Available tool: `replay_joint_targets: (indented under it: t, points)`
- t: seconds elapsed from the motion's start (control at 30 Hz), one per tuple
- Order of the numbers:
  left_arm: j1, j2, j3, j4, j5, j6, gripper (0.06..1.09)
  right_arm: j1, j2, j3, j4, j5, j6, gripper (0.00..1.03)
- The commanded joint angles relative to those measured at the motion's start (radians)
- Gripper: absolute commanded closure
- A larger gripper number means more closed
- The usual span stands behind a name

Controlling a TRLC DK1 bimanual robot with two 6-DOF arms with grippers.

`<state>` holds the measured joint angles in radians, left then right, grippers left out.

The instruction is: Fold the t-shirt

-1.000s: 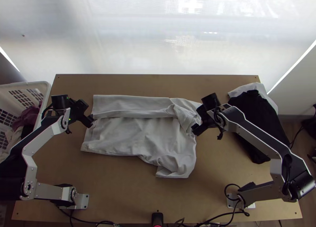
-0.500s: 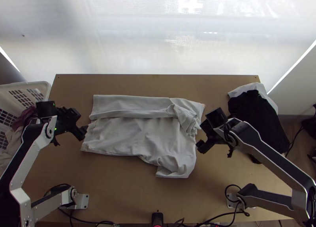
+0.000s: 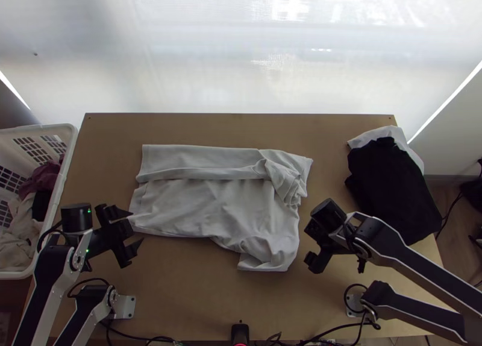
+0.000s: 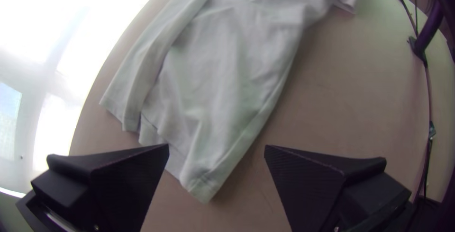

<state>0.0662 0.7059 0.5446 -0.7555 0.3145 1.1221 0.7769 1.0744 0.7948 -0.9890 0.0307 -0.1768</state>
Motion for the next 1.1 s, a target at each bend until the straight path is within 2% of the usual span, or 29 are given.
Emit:
replay_joint_targets:
  t: [0.0, 0.2, 0.37, 0.57, 1.07]
  points:
    - [-0.034, -0.184, -0.09, -0.085, 0.008, 0.071, 0.11, 0.062, -0.039, -0.063, 0.001, -0.055, -0.001, 0.05]
    - [-0.034, -0.224, -0.146, -0.074, 0.009, 0.131, 0.11, 0.081, -0.008, -0.066, 0.062, -0.083, -0.006, 0.06]
    - [-0.028, -0.249, -0.212, 0.001, 0.008, 0.166, 0.11, 0.082, 0.001, -0.069, 0.102, -0.106, 0.007, 0.06]
    - [-0.028, -0.23, -0.224, 0.07, 0.011, 0.154, 0.11, 0.087, 0.007, -0.049, 0.139, -0.16, 0.026, 0.06]
    - [-0.023, -0.149, -0.265, 0.222, 0.011, 0.136, 0.11, 0.174, 0.121, -0.063, 0.282, -0.175, 0.023, 0.07]
